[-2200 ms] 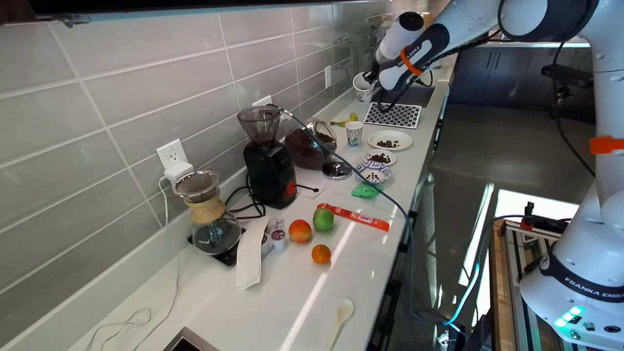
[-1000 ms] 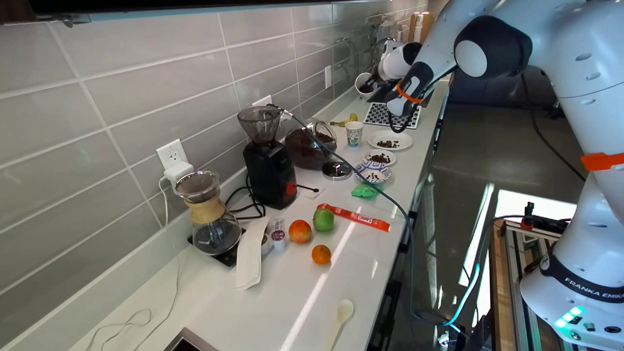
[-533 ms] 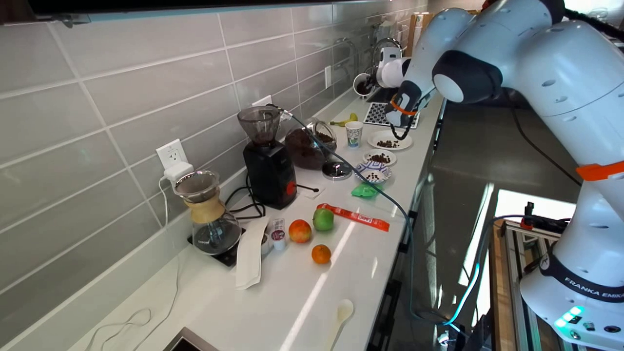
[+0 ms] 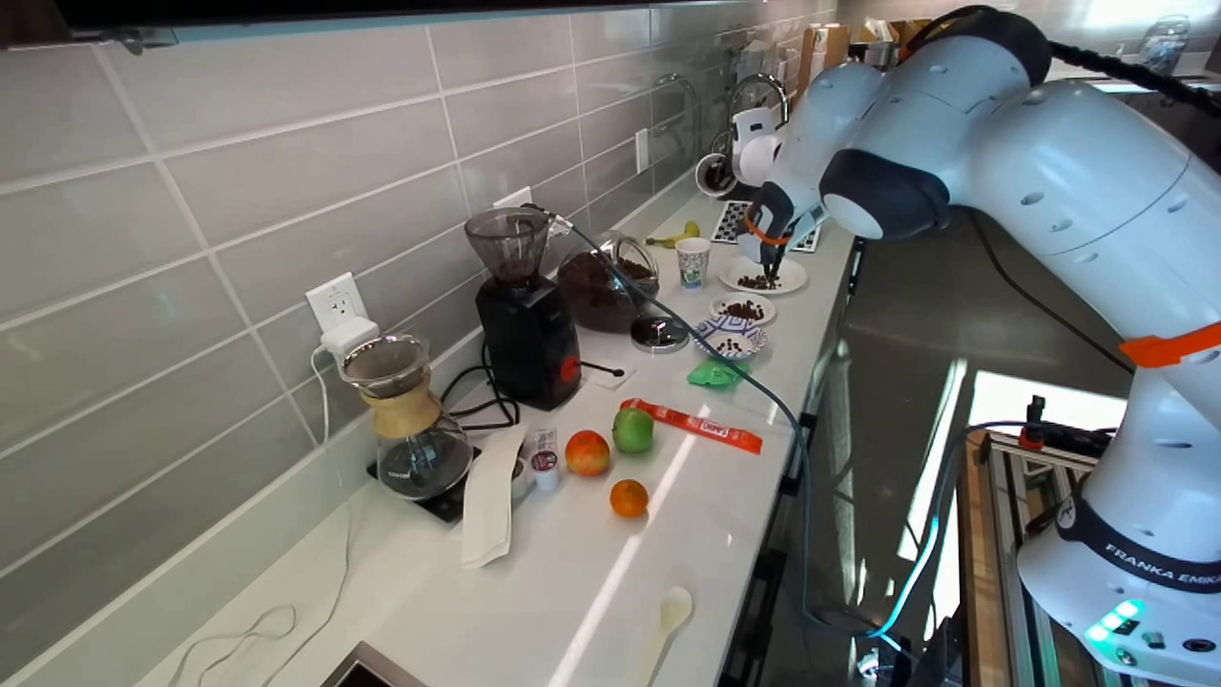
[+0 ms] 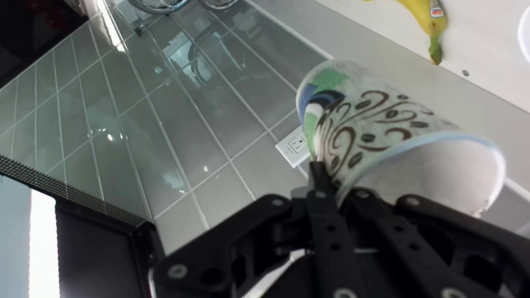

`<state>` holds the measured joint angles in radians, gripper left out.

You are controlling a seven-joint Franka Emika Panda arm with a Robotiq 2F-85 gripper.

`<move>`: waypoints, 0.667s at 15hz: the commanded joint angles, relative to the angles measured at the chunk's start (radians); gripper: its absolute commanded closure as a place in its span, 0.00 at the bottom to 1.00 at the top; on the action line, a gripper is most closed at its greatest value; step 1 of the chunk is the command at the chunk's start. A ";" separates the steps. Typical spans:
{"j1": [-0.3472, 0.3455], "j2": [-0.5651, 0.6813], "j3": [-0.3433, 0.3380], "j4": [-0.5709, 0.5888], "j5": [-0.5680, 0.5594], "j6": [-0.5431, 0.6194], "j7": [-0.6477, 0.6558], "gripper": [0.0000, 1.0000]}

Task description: Pour the contents from the left cup into the right cup

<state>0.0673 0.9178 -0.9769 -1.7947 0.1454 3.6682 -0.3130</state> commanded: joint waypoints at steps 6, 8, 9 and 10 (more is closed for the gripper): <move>0.112 0.221 -0.152 0.063 0.153 -0.006 -0.132 0.99; 0.100 0.168 -0.122 0.045 0.104 -0.001 -0.102 0.96; 0.104 0.181 -0.129 0.048 0.106 -0.001 -0.101 0.96; 0.105 0.189 -0.132 0.051 0.107 -0.002 -0.101 0.96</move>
<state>0.1727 1.1023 -1.1025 -1.7461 0.2654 3.6682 -0.4314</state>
